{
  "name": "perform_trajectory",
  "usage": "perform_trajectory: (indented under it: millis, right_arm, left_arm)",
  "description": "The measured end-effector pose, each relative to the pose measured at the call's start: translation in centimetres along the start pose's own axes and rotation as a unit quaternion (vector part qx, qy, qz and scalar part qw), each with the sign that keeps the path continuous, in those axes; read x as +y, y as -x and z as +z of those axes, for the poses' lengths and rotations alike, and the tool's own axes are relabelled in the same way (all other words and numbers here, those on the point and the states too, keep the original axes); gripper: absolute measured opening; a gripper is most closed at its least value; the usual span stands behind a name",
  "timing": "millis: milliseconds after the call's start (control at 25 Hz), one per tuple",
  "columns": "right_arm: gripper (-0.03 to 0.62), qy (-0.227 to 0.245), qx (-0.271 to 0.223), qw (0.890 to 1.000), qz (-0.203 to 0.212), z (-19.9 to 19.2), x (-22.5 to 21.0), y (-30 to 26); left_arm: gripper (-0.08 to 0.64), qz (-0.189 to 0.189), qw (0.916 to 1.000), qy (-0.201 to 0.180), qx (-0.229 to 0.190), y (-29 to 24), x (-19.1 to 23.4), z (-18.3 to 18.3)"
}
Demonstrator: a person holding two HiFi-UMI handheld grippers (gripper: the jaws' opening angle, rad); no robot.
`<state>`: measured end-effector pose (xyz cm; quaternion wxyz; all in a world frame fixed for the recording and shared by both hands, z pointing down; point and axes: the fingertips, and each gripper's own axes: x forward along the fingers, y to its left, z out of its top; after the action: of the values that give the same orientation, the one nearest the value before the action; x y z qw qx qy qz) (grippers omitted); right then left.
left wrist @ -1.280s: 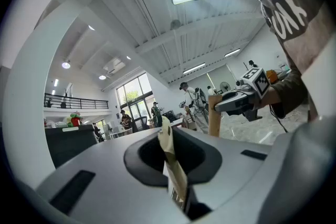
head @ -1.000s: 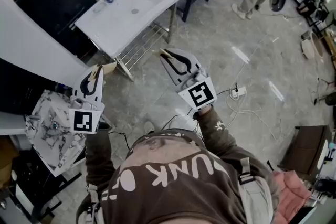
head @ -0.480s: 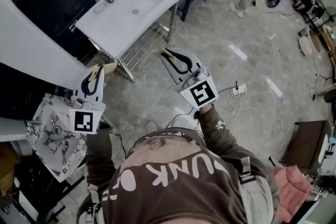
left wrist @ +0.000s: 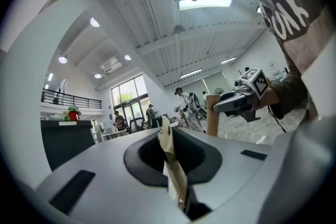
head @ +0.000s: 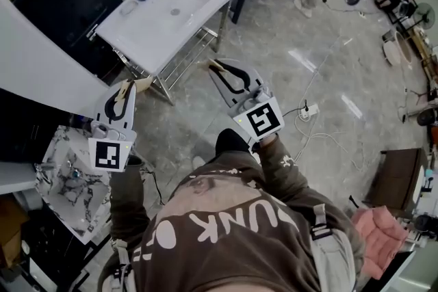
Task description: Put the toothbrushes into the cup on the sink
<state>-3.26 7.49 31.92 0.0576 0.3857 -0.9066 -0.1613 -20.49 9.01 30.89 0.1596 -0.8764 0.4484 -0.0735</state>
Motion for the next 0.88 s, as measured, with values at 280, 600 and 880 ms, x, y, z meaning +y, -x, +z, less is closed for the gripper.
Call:
perform_trajectory:
  millis: [280, 600, 880]
  right_arm:
    - [0.064, 0.003, -0.002, 1.0, 0.001, -1.9, -1.8, -2.7]
    - [0.064, -0.013, -0.006, 1.0, 0.021, -6.9, -8.3, -9.5]
    - [0.064, -0.023, -0.012, 0.999, 0.046, -9.8, -16.0, -18.4]
  left_arm:
    - [0.018, -0.006, 1.0, 0.003, 0.003, -2.8, 1.4, -1.9]
    - [0.018, 0.008, 0.9997, -0.004, 0.024, -10.8, 4.8, -5.1]
    - [0.018, 0.021, 0.9988, 0.002, 0.044, -19.5, 10.1, -7.7]
